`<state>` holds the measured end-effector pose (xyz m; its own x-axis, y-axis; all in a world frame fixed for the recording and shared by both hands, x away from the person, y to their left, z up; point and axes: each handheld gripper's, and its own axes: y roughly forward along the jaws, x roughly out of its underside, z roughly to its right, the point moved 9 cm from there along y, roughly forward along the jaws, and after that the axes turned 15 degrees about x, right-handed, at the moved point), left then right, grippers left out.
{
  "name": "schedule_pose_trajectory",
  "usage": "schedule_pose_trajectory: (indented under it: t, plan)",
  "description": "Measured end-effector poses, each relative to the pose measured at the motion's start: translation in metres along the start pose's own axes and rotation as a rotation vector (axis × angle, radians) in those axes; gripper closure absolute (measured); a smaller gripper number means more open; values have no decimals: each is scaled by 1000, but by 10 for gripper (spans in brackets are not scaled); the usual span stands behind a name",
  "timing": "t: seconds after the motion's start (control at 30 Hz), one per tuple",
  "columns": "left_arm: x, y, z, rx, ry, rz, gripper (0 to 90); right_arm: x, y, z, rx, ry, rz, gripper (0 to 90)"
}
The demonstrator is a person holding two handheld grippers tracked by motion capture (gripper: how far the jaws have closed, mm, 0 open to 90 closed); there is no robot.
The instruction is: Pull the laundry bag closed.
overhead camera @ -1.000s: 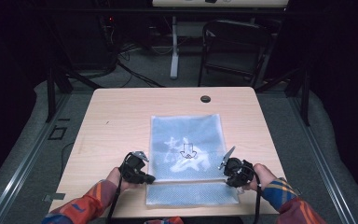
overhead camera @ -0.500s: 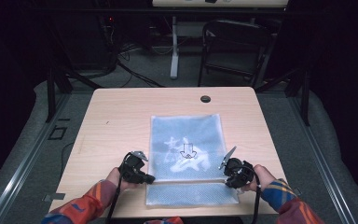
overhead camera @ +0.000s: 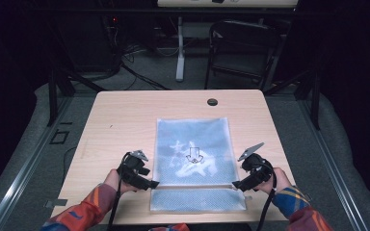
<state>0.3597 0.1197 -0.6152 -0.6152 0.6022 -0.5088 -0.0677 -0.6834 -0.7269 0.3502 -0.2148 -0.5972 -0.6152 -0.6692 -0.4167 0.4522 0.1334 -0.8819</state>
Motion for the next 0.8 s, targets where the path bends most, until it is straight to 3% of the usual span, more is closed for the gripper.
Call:
schedule_pose_trajectory:
  t: [0.1, 0.17, 0.3, 0.4, 0.53, 0.67, 0.8]
  plan:
    - [1, -13, -12, -82, -15, 19, 203, 0, 1, 14, 64, 87, 30, 128]
    - [3, -24, -26, -160, -33, 31, 171, 2, 1, 26, 109, 125, 27, 71]
    - [8, -37, -47, -249, -97, 72, 148, 10, 8, 46, 174, 230, -5, 0]
    - [13, -42, -59, -305, -123, 67, 144, 13, 11, 53, 186, 281, -14, 0]
    - [19, -43, -73, -342, -169, 56, 145, 17, 16, 64, 217, 312, -15, 0]
    - [22, -42, -82, -370, -199, 54, 145, 25, 25, 69, 213, 324, -33, 0]
    - [26, -41, -89, -394, -212, 44, 143, 33, 39, 69, 175, 328, -78, 0]
